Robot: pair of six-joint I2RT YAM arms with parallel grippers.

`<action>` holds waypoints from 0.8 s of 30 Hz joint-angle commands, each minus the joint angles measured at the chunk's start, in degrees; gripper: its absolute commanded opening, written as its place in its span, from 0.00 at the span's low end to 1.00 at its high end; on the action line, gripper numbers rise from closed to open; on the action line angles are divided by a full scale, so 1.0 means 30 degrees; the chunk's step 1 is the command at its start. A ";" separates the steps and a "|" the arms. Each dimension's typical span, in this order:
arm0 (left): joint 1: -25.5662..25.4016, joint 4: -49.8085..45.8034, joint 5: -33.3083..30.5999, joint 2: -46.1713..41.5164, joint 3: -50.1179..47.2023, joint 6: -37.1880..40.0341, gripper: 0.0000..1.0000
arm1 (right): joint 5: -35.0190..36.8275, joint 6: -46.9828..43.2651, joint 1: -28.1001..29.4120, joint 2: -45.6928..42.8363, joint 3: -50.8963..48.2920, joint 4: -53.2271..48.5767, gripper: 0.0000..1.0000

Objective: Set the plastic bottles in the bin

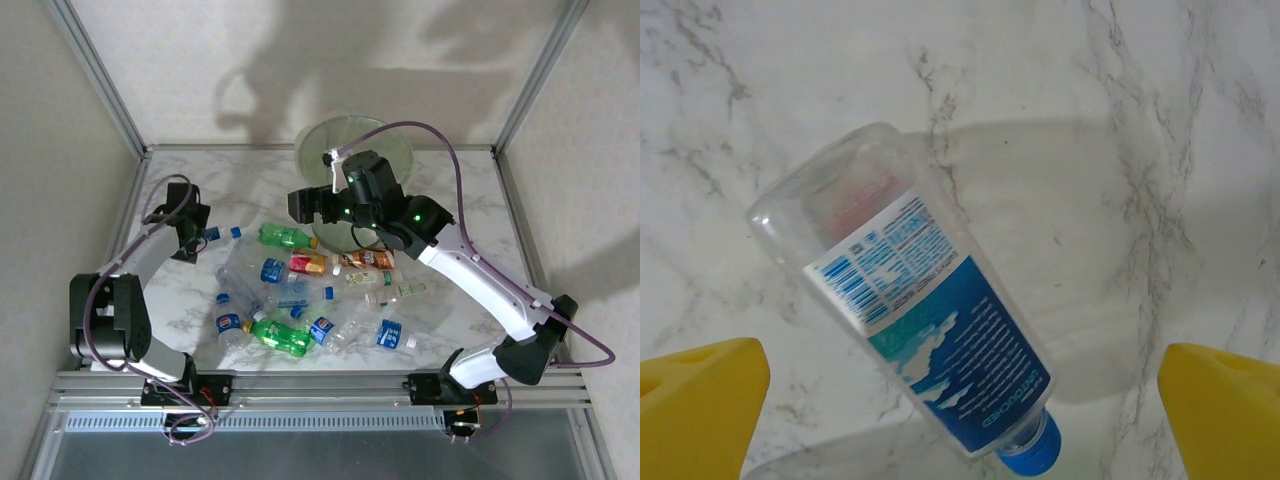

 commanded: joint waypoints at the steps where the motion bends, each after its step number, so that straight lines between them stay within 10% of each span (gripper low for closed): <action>1: 0.0218 -0.0346 0.0074 0.0913 0.0799 -0.0835 1.00 | 0.0611 -0.0465 0.0181 -0.0210 -0.0188 0.0649 0.96; 24: 0.0554 -0.1400 0.0635 0.5889 0.3144 0.0042 0.83 | 0.2470 -0.0110 0.0226 -0.0270 -0.0371 0.0670 0.91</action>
